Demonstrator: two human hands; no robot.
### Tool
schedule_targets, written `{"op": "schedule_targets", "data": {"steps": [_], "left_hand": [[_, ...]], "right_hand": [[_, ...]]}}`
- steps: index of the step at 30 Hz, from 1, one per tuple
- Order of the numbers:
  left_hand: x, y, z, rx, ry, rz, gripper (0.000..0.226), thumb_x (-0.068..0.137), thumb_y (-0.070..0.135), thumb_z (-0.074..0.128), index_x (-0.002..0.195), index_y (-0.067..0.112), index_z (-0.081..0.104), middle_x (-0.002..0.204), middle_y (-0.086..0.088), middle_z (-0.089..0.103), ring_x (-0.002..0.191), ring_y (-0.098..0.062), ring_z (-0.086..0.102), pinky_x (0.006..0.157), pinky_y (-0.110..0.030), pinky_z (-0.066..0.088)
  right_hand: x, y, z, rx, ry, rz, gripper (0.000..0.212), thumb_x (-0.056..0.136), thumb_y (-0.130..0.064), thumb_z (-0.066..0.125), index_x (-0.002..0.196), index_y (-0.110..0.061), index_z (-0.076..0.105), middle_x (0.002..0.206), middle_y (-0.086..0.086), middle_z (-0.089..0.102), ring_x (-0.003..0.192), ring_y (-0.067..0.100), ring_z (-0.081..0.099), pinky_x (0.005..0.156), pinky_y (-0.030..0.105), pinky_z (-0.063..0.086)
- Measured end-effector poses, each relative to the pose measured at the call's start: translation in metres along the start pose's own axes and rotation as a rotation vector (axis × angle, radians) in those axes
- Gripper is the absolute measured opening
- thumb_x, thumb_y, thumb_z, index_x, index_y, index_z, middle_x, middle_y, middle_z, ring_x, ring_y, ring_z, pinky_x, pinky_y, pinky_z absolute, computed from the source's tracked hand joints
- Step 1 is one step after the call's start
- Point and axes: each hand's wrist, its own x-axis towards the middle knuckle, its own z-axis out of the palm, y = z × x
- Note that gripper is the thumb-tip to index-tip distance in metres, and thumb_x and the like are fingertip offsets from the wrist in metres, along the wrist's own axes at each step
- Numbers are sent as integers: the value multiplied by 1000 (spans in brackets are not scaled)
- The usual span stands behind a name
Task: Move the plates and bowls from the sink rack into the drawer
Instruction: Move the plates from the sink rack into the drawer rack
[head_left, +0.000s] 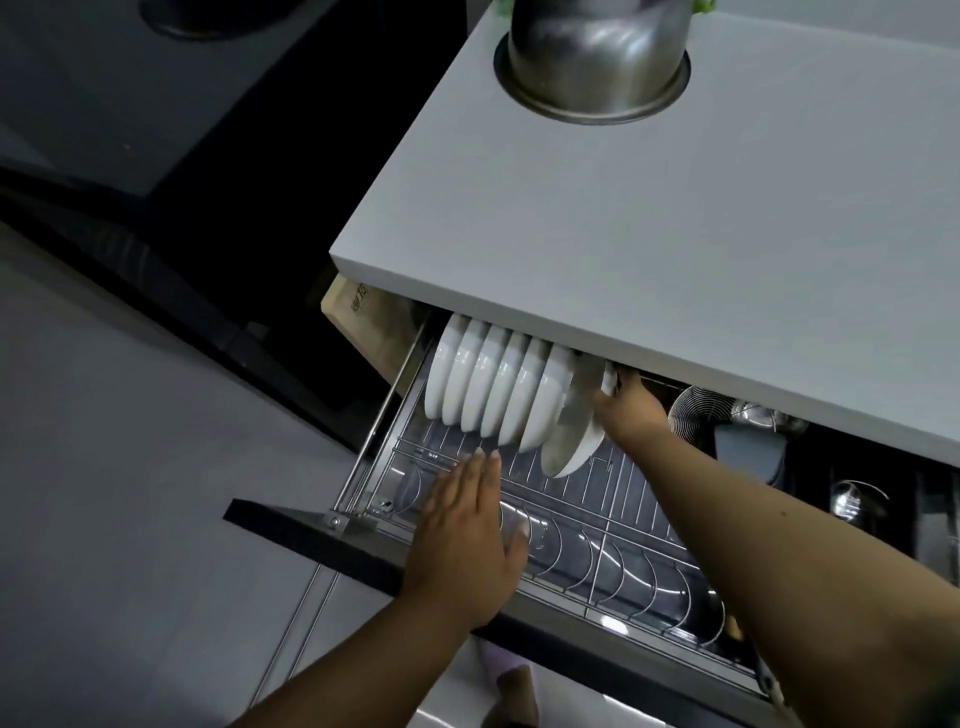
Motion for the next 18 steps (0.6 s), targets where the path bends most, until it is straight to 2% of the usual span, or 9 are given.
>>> {"op": "schedule_targets", "data": {"steps": [5,8,11,14,18], "left_hand": [[1,-4,4,-48,-14,10,84,82,62,5,153,19,-3,162,-1,2,148,-15,-3,120,-34,-1],[1,-5,5,-55,-16,16,82,83,61,7,153,18,-3,162,-1,2,148,-14,-3,121,-35,1],[1,-6,5,-66,-18,15,81,85,60,11,153,18,-4,162,0,2,148,-12,-4,120,-31,-3],[1,-7,6,-96,-19,6,81,85,60,14,153,18,-2,162,0,3,148,-13,-2,119,-31,0],[1,-7,5,-91,-21,10,81,85,59,15,153,18,-1,162,0,5,148,-13,1,120,-31,2]], "right_hand": [[8,-9,13,-62,-12,-64,63,94,-39,49,145,-11,27,128,19,57,114,38,55,80,35,41],[16,-14,21,-81,-16,-76,63,95,-44,46,146,-13,25,128,18,56,116,36,53,78,33,39],[24,-19,27,-130,-24,-58,65,96,-46,41,147,-13,21,131,20,54,126,37,43,87,36,40],[27,-26,28,-232,-51,-48,56,101,-41,32,144,-6,29,134,21,50,128,38,40,96,37,39],[31,-32,23,-302,-107,-66,45,104,-28,22,142,-10,38,142,19,42,130,37,39,103,37,35]]}}
